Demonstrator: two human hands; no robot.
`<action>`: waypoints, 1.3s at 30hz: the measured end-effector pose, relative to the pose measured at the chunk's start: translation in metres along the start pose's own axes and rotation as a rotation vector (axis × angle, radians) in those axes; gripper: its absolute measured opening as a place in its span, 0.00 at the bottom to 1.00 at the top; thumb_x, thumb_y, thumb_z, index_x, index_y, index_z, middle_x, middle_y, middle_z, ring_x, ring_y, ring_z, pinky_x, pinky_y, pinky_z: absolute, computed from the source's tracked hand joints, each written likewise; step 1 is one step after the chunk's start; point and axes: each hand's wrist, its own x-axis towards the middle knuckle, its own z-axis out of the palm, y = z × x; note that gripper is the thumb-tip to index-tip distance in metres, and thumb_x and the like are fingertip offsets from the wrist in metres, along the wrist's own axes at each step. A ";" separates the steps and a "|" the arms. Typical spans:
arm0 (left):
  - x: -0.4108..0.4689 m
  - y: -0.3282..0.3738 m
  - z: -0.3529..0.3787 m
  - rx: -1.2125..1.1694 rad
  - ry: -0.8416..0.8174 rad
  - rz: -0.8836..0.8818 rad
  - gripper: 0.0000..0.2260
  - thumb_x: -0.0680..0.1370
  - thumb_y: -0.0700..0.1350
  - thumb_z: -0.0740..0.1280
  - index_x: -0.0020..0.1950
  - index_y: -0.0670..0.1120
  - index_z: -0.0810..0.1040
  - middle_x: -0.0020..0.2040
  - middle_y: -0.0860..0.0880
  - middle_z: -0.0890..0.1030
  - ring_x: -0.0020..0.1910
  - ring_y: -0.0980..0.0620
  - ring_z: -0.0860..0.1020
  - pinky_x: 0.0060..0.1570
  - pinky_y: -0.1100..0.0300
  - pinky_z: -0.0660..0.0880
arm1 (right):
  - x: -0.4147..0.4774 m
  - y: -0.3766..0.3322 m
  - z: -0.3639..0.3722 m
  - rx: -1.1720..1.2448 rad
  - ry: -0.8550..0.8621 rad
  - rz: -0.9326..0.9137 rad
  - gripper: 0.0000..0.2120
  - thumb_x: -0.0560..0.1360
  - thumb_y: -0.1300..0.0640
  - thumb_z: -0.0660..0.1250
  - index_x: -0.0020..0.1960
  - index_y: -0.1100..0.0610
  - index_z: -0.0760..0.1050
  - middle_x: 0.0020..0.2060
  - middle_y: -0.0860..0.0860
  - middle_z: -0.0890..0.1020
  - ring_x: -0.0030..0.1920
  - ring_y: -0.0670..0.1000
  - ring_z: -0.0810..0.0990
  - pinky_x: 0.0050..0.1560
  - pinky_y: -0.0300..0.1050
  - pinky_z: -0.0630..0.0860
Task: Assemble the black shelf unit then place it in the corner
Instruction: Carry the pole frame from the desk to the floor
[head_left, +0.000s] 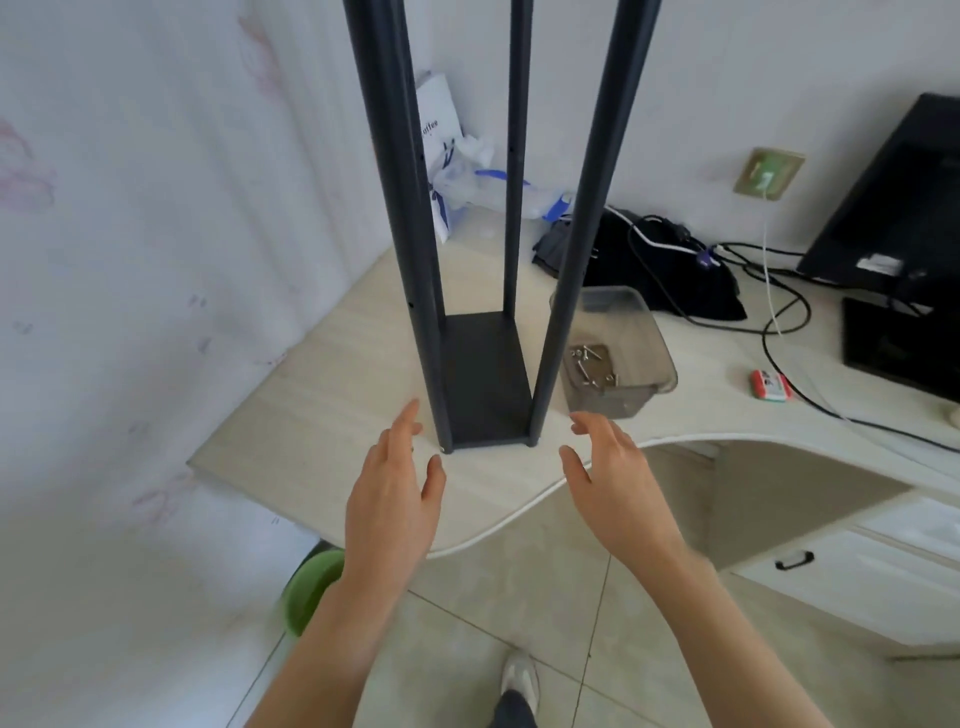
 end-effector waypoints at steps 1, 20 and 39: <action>0.010 0.005 0.000 -0.019 0.028 -0.018 0.29 0.81 0.46 0.68 0.79 0.51 0.61 0.67 0.52 0.77 0.59 0.52 0.79 0.52 0.62 0.73 | 0.011 -0.002 -0.005 0.006 0.005 -0.013 0.20 0.82 0.54 0.61 0.72 0.54 0.66 0.67 0.50 0.75 0.67 0.51 0.72 0.62 0.44 0.70; 0.128 0.059 -0.016 -0.602 0.187 0.020 0.22 0.76 0.58 0.64 0.67 0.50 0.70 0.50 0.62 0.80 0.53 0.59 0.81 0.56 0.67 0.78 | 0.126 -0.066 -0.043 0.537 0.295 -0.137 0.27 0.82 0.54 0.62 0.74 0.38 0.54 0.61 0.37 0.75 0.62 0.38 0.75 0.62 0.46 0.76; 0.177 0.086 -0.041 -0.729 0.336 0.210 0.07 0.78 0.59 0.65 0.45 0.59 0.69 0.30 0.42 0.69 0.25 0.39 0.71 0.24 0.42 0.72 | 0.155 -0.101 -0.056 0.736 0.450 -0.130 0.08 0.83 0.58 0.60 0.59 0.48 0.65 0.35 0.41 0.72 0.36 0.45 0.70 0.37 0.37 0.73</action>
